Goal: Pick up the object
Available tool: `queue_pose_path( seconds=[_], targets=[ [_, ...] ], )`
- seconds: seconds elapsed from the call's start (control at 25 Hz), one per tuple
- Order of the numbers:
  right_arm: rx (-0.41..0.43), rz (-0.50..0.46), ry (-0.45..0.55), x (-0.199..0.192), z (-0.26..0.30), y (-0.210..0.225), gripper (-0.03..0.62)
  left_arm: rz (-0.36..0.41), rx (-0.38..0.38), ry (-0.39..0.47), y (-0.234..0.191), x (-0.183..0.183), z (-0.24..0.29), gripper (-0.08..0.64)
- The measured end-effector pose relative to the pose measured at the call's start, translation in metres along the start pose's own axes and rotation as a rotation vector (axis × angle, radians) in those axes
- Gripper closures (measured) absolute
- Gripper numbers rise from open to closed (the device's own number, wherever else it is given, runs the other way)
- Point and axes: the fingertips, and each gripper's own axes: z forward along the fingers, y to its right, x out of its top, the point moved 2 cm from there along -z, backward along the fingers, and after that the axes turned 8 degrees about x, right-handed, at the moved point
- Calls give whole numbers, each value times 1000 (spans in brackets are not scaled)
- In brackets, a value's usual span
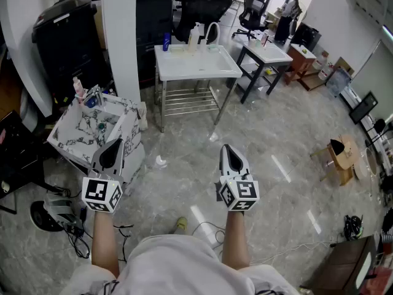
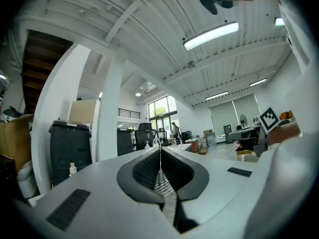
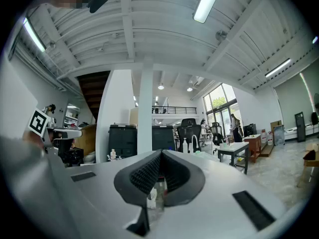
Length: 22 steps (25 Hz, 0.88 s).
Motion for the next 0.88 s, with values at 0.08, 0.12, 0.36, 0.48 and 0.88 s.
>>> queue_pose_path(
  seconds=[0.08, 0.12, 0.36, 0.48, 0.88],
  targets=[
    [2, 1, 4, 0, 2, 1, 588, -4, -1, 5, 0, 1, 3, 540],
    [3, 1, 5, -1, 3, 2, 588, -5, -2, 7, 1, 1, 5, 540],
    [7, 6, 4, -4, 4, 4, 588, -6, -14, 3, 9, -3, 10, 540],
    [5, 6, 2, -6, 2, 6, 588, -5, -21, -3, 13, -6, 11, 538],
    [15, 38, 42, 0, -1, 10, 586, -5, -31, -9, 23, -7, 14, 538]
  ],
)
